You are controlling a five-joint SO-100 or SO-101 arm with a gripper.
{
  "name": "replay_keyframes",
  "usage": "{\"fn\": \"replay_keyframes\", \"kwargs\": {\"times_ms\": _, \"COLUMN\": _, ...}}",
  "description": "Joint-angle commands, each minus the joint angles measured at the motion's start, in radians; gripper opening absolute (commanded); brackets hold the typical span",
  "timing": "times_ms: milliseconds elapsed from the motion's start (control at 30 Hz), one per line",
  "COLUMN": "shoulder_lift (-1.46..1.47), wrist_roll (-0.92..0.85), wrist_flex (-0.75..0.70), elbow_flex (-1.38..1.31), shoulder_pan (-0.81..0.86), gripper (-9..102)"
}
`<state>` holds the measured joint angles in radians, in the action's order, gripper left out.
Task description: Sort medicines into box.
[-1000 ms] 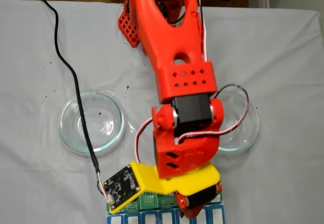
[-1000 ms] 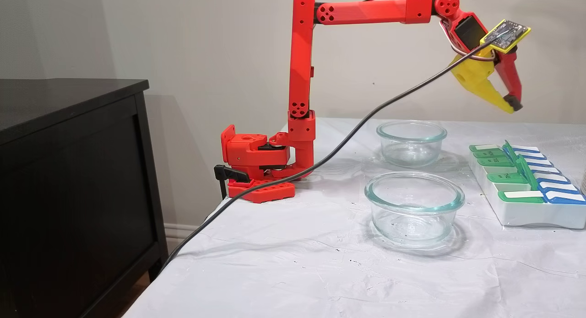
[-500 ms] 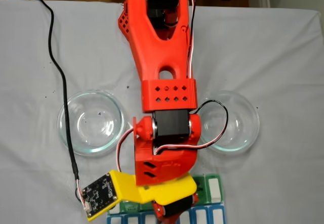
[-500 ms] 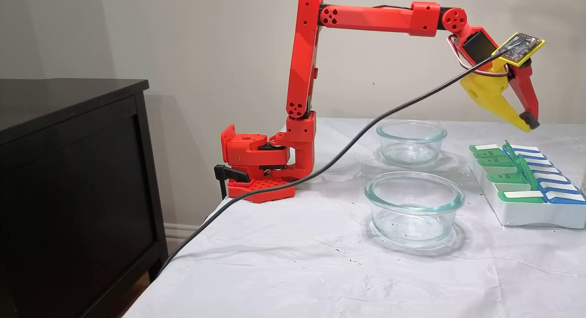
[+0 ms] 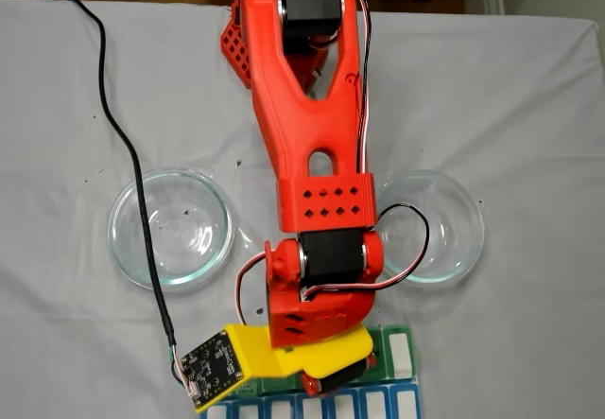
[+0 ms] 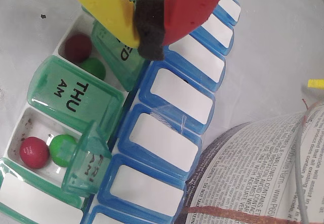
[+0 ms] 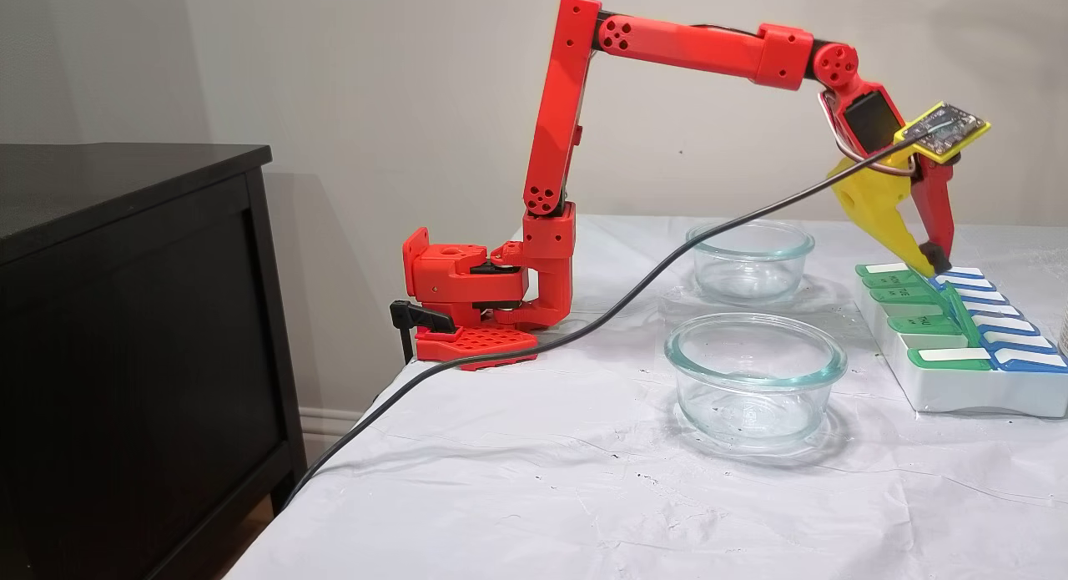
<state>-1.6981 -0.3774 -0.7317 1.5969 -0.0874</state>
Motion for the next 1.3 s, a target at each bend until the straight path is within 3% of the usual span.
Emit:
{"fn": "replay_keyframes", "kwargs": {"times_ms": 0, "shoulder_lift": -0.055, "wrist_roll": 0.0, "wrist_flex": -0.002, "elbow_flex": -0.017, "shoulder_pan": -0.002, "gripper": 0}}
{"fn": "replay_keyframes", "kwargs": {"times_ms": 133, "shoulder_lift": -0.064, "wrist_roll": -0.009, "wrist_flex": -0.089, "elbow_flex": -0.015, "shoulder_pan": -0.015, "gripper": 0}}
{"fn": "replay_keyframes", "kwargs": {"times_ms": 267, "shoulder_lift": -0.044, "wrist_roll": 0.098, "wrist_flex": -0.161, "elbow_flex": -0.026, "shoulder_pan": -0.014, "gripper": 0}}
{"fn": "replay_keyframes", "kwargs": {"times_ms": 633, "shoulder_lift": 0.041, "wrist_roll": 0.233, "wrist_flex": -0.16, "elbow_flex": -0.028, "shoulder_pan": 0.008, "gripper": 0}}
{"fn": "replay_keyframes", "kwargs": {"times_ms": 933, "shoulder_lift": 0.12, "wrist_roll": 0.236, "wrist_flex": -0.172, "elbow_flex": -0.005, "shoulder_pan": -0.023, "gripper": 0}}
{"fn": "replay_keyframes", "kwargs": {"times_ms": 1267, "shoulder_lift": -0.123, "wrist_roll": 0.127, "wrist_flex": -0.1, "elbow_flex": -0.147, "shoulder_pan": 0.112, "gripper": 0}}
